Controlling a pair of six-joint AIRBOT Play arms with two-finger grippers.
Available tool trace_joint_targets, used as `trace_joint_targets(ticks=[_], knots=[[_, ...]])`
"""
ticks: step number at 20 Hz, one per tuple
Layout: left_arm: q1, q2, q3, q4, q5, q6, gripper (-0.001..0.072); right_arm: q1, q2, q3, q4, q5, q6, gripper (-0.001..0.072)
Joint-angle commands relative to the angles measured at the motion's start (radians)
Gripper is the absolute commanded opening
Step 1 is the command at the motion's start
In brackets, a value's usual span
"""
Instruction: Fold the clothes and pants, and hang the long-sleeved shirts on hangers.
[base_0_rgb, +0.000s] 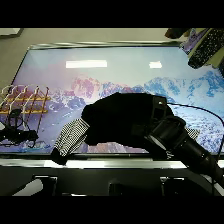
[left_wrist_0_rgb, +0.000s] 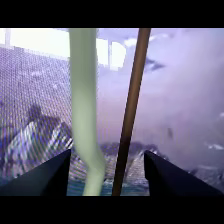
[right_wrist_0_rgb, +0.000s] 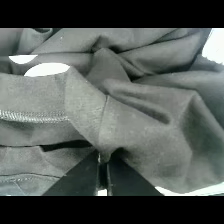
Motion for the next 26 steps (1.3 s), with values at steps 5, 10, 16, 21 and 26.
trace_joint_targets(ticks=[5,10,16,21,26], knots=[[0.000,-0.009,-0.044,-0.008,0.006,0.000,0.0186,0.001,-0.001,0.000,-0.016,0.003,0.000,0.0035],[-0.011,-0.001,-0.040,-0.061,0.006,0.000,0.0034,0.001,-0.001,0.000,-0.016,0.003,0.000,0.0035],[-0.120,0.050,0.023,-0.074,-0.031,-0.007,0.0034,0.001,-0.001,0.000,-0.025,0.003,-0.001,0.0035],[-0.193,0.150,0.143,-0.074,-0.046,-0.151,0.0033,0.001,-0.001,0.000,-0.112,-0.008,-0.001,0.0033],[-0.243,0.247,0.278,-0.074,-0.045,-0.159,0.0032,0.001,-0.001,0.000,-0.132,-0.084,0.000,0.0033]])
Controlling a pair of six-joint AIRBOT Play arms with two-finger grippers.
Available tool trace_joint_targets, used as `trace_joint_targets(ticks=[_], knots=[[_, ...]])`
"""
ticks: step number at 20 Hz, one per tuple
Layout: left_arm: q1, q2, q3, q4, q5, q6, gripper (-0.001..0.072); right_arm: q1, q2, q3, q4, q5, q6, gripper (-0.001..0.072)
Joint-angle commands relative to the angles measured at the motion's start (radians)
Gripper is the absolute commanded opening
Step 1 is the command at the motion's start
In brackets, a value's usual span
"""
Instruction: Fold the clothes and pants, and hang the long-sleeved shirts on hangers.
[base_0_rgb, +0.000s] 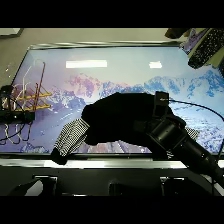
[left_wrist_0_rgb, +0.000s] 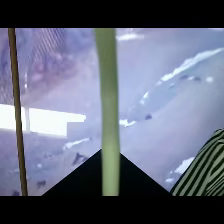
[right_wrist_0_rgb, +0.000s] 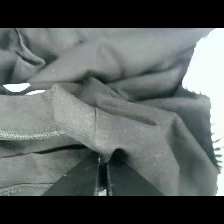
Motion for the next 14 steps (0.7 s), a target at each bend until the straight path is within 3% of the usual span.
trace_joint_targets(ticks=[1,5,9,14], knots=[[-0.037,0.066,0.101,0.003,0.005,-0.027,0.0032,0.001,-0.002,0.000,-0.026,-0.058,0.001,0.0033],[-0.124,0.164,0.151,0.003,0.002,-0.022,0.0029,-0.073,-0.027,0.000,-0.002,-0.077,-0.008,0.0032],[-0.269,0.278,0.071,0.002,-0.068,0.030,0.0029,-0.239,-0.031,0.000,0.192,-0.170,-0.154,0.0033],[-0.548,0.316,0.040,-0.088,-0.201,-0.035,0.0033,-0.275,-0.031,0.000,0.312,-0.079,-0.262,0.0033]])
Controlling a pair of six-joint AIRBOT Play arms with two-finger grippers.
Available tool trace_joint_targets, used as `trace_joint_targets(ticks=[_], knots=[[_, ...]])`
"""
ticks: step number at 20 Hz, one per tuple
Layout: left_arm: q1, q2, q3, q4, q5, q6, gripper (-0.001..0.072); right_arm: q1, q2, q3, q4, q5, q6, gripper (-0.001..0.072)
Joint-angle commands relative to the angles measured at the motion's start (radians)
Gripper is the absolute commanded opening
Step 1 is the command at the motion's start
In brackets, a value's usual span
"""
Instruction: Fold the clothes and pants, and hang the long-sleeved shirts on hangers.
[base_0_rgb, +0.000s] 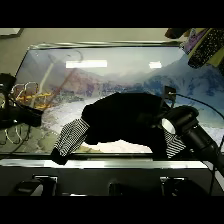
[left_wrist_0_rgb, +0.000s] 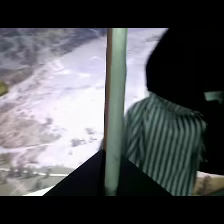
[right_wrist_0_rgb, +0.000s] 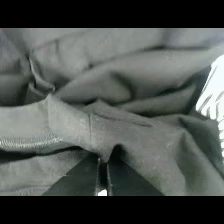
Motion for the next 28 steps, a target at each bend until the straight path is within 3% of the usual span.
trace_joint_targets(ticks=[1,3,6,8,13,16,20,23,28], knots=[[-0.196,0.025,-0.014,-0.074,-0.069,-0.042,0.0033,-0.026,-0.001,0.000,0.089,0.056,-0.072,0.0033],[-0.294,0.031,-0.014,-0.086,-0.085,-0.032,0.0032,-0.026,-0.001,0.000,0.087,0.079,-0.072,0.0032],[-0.389,0.047,-0.014,-0.078,-0.190,0.073,0.0031,-0.026,-0.001,0.000,0.047,0.093,-0.044,0.0033],[-0.396,0.058,-0.014,-0.071,-0.225,0.098,0.0031,-0.026,-0.001,0.000,-0.002,0.095,0.016,0.0033],[-0.384,0.098,-0.014,-0.068,-0.225,0.269,0.0030,-0.026,-0.001,0.000,-0.028,0.092,0.050,0.0033],[-0.297,0.105,-0.014,-0.098,-0.226,0.340,0.0030,-0.026,-0.001,0.000,-0.059,0.087,0.079,0.0033],[-0.062,0.087,-0.014,-0.316,-0.301,0.592,0.0030,-0.026,-0.005,0.000,-0.077,0.076,0.117,0.0033],[0.102,0.042,-0.014,-0.461,-0.409,0.731,0.0030,-0.026,-0.019,0.000,-0.077,0.067,0.142,0.0033],[0.216,-0.058,-0.014,-0.535,-0.488,0.867,0.0030,-0.027,-0.046,0.000,-0.078,0.051,0.185,0.0032]])
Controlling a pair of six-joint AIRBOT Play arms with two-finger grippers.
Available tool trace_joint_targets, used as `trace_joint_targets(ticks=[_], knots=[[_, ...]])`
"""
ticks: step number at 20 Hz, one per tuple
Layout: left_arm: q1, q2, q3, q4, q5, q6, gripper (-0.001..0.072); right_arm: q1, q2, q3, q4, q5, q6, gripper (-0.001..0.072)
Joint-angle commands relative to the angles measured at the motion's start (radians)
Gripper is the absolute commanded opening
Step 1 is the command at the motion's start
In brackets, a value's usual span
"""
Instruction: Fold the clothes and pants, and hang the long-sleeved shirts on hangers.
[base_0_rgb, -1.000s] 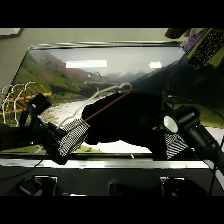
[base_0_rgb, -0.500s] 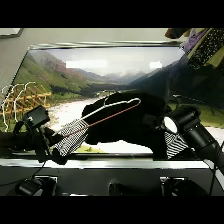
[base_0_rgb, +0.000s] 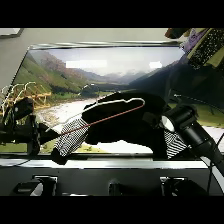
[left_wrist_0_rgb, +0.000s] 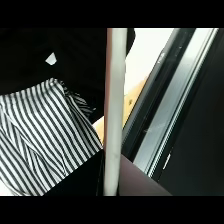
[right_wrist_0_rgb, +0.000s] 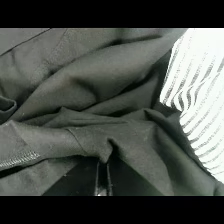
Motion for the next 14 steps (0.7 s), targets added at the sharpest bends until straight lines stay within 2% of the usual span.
trace_joint_targets(ticks=[1,4,14], knots=[[0.082,-0.075,0.000,-0.066,-0.075,0.138,0.0030,0.000,-0.017,0.000,-0.003,-0.011,0.055,0.0033],[0.101,-0.139,0.000,-0.060,-0.075,0.184,0.0031,0.000,-0.017,0.000,-0.002,-0.022,0.105,0.0033],[0.089,-0.243,0.000,0.013,-0.018,0.210,0.0030,0.000,-0.015,0.000,0.057,-0.039,0.123,0.0033]])
